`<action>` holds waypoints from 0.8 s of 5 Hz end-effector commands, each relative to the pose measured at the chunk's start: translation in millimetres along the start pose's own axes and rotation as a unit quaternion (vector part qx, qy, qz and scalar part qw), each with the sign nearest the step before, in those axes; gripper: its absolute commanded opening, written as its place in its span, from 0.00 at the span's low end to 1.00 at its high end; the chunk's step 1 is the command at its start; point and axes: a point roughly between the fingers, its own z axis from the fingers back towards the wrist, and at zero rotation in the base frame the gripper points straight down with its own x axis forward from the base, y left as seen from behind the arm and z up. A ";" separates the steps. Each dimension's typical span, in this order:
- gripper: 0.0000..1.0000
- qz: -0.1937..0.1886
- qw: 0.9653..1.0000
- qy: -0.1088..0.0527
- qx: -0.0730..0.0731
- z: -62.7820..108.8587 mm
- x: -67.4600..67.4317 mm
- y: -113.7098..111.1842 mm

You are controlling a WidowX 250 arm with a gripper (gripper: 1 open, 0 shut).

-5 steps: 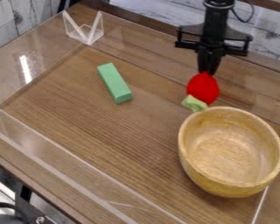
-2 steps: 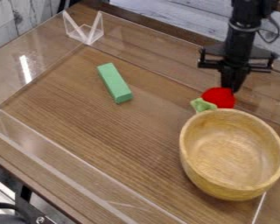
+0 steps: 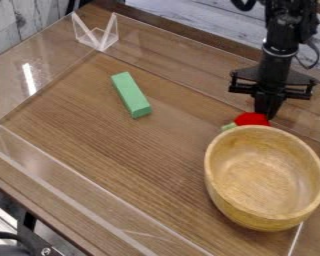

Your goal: Move the red fruit to the right side of the table

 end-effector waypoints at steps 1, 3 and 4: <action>0.00 -0.021 1.000 -0.013 -0.005 1.5 4.4 1.0; 0.00 -0.034 0.999 -0.006 0.004 -7.9 5.0 14.7; 0.00 -0.031 0.999 -0.003 0.010 -8.1 8.6 25.4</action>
